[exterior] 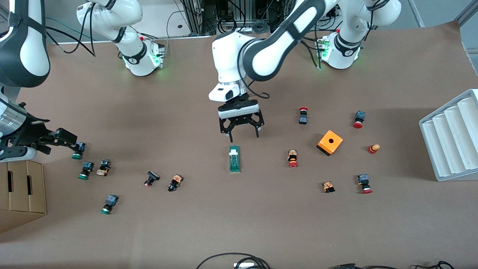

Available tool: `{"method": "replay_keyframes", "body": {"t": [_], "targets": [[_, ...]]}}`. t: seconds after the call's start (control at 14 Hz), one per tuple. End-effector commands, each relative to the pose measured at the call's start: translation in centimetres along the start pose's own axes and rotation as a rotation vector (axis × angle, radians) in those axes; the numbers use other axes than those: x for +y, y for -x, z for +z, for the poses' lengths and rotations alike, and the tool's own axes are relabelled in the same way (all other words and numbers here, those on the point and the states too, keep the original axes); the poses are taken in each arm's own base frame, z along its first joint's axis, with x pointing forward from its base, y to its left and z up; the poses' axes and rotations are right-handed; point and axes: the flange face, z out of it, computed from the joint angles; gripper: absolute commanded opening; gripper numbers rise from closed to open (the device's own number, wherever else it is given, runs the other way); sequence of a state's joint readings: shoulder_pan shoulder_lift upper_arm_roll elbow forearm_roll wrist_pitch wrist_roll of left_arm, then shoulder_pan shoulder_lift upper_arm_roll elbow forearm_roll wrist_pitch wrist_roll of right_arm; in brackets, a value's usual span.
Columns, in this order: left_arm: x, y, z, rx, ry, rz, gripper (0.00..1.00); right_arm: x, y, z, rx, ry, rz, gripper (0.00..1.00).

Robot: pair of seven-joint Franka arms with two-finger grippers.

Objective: Close load switch with both arms
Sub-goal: 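Lower the left gripper and grasp the green switch base, then hold the switch with the left gripper while the right gripper reaches the handle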

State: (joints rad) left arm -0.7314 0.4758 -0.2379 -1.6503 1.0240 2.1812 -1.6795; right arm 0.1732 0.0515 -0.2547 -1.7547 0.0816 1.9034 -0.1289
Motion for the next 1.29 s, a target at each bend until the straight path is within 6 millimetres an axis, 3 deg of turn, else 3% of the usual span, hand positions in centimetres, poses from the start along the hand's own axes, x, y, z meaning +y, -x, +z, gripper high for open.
{"method": "replay_keyframes", "body": {"t": [0.0,0.21,0.64,0.93,1.21], "targets": [[2.6,3.0,0.8,0.093,0.039,-0.05,1.0,1.3,-0.2,-0.2,-0.006,0.026,-0.001,1.0],[3.8,5.9,1.3,0.156,0.071,-0.046,1.0,0.7,-0.4,0.5,-0.018,0.028,-0.006,1.0],[4.5,10.8,5.3,0.296,0.125,-0.072,1.0,-0.1,-0.3,1.7,-0.056,0.025,-0.036,1.0],[4.5,12.9,6.9,0.317,0.108,-0.068,1.0,-2.2,-0.6,2.6,-0.072,0.01,-0.053,1.0],[5.9,13.7,8.3,0.322,0.1,-0.089,1.0,-6.4,-1.3,4.7,-0.093,-0.018,-0.037,1.0]]}}
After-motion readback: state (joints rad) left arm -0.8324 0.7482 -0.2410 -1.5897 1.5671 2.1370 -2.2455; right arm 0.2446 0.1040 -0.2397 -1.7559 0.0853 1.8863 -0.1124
